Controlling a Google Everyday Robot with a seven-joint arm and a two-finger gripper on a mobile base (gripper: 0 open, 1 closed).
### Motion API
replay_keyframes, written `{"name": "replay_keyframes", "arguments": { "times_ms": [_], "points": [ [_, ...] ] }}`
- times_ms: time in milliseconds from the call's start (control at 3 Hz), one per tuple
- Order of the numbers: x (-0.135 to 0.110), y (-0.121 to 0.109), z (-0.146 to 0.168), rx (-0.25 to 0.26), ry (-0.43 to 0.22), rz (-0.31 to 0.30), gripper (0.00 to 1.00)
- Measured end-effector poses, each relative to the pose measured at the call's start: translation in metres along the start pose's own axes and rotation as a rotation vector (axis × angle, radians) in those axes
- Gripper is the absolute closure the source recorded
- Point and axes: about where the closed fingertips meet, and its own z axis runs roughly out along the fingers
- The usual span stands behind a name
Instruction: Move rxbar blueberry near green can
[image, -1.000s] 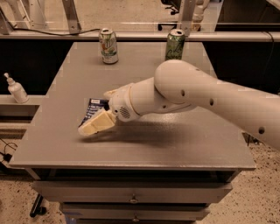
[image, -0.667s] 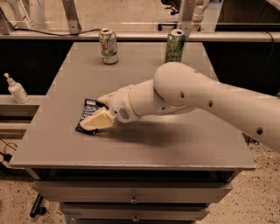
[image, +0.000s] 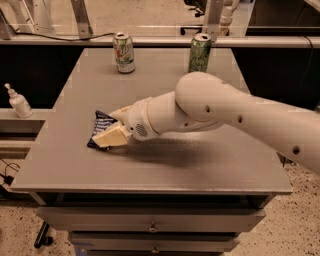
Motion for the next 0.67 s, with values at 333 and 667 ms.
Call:
{"name": "replay_keyframes", "arguments": {
  "times_ms": [333,667],
  "points": [
    [-0.0003,0.0000,-0.0003,0.000,0.000,0.000,1.00],
    [-0.0003,0.0000,-0.0003,0.000,0.000,0.000,1.00]
  ]
}}
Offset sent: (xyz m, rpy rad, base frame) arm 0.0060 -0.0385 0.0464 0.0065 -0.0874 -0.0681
